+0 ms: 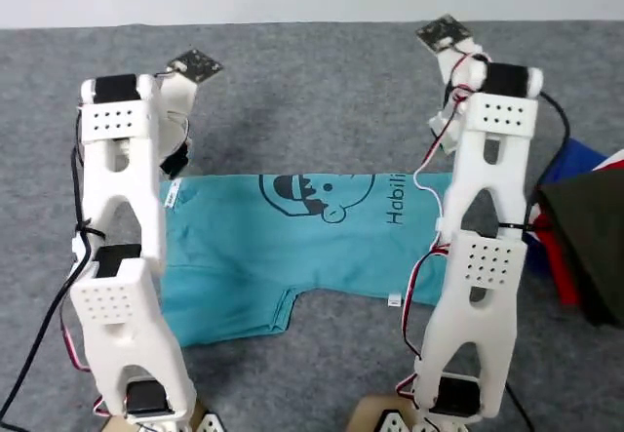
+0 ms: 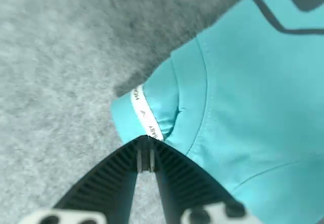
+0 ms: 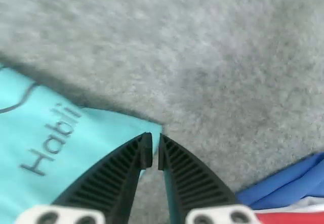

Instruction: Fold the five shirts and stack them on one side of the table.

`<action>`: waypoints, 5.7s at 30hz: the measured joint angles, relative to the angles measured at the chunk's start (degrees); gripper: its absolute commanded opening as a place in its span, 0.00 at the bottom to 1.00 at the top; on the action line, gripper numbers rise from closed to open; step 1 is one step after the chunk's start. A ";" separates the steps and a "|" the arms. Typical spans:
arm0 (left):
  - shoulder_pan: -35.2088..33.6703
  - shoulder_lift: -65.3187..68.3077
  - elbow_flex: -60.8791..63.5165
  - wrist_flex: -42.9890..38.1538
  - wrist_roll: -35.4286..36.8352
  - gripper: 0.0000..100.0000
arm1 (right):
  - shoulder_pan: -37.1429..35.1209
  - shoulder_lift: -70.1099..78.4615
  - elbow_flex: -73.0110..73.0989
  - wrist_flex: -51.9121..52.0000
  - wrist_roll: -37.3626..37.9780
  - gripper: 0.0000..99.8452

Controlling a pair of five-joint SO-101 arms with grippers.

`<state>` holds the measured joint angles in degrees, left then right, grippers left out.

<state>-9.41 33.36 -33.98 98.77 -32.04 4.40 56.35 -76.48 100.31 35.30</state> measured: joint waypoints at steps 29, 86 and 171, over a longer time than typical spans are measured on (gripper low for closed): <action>-40.79 -18.81 4.92 0.18 12.48 0.00 | -24.53 -44.13 57.58 0.18 -0.26 0.01; -61.63 -18.81 30.68 -17.14 2.20 0.00 | -66.73 -39.91 91.60 -37.63 -1.23 0.06; -57.85 -18.81 32.53 -18.20 2.20 0.00 | -36.40 -18.37 47.74 -25.05 6.59 0.08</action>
<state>-67.25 14.55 -1.45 80.57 -29.85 -32.00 37.98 -28.75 75.25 41.89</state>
